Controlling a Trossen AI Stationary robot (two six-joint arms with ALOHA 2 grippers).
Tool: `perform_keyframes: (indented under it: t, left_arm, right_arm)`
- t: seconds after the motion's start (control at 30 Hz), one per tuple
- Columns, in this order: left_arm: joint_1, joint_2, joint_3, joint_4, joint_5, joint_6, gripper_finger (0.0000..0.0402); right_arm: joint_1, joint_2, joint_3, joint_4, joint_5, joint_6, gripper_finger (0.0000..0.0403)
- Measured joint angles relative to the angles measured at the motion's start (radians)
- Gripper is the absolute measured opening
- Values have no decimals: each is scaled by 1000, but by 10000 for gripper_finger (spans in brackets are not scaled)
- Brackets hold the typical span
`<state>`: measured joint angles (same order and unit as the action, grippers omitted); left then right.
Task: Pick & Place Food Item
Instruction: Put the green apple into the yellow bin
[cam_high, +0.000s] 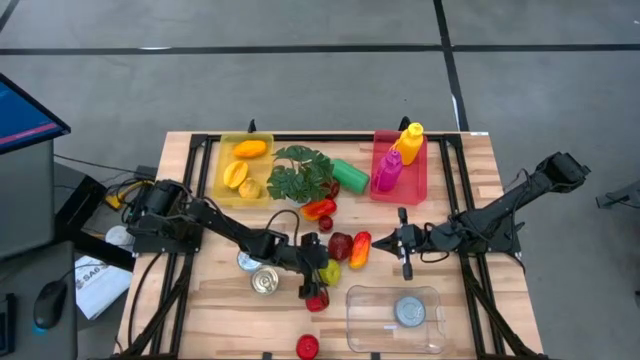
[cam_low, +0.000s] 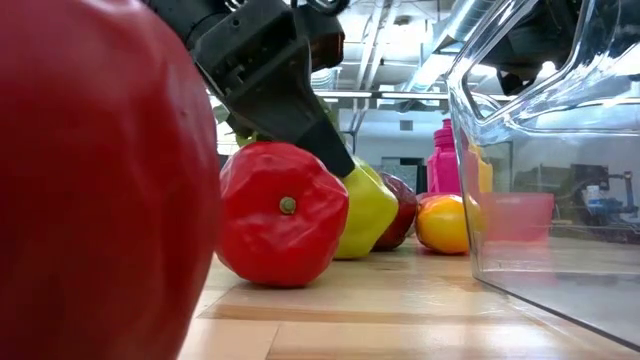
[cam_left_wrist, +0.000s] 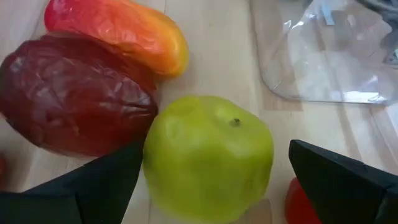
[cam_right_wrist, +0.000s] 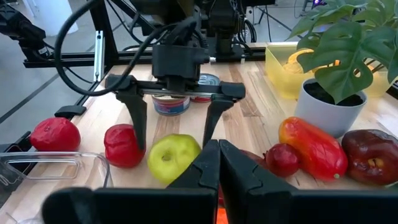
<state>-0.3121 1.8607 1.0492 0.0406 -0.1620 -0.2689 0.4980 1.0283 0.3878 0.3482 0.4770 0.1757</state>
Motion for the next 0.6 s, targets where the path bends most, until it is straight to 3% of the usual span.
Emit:
perform_keyframes:
  t: [0.6]
  left_arm:
    - [31,21,-2,-95,-3,-1,395]
  right_arm:
    - [0,0,0,-1,0,0,0]
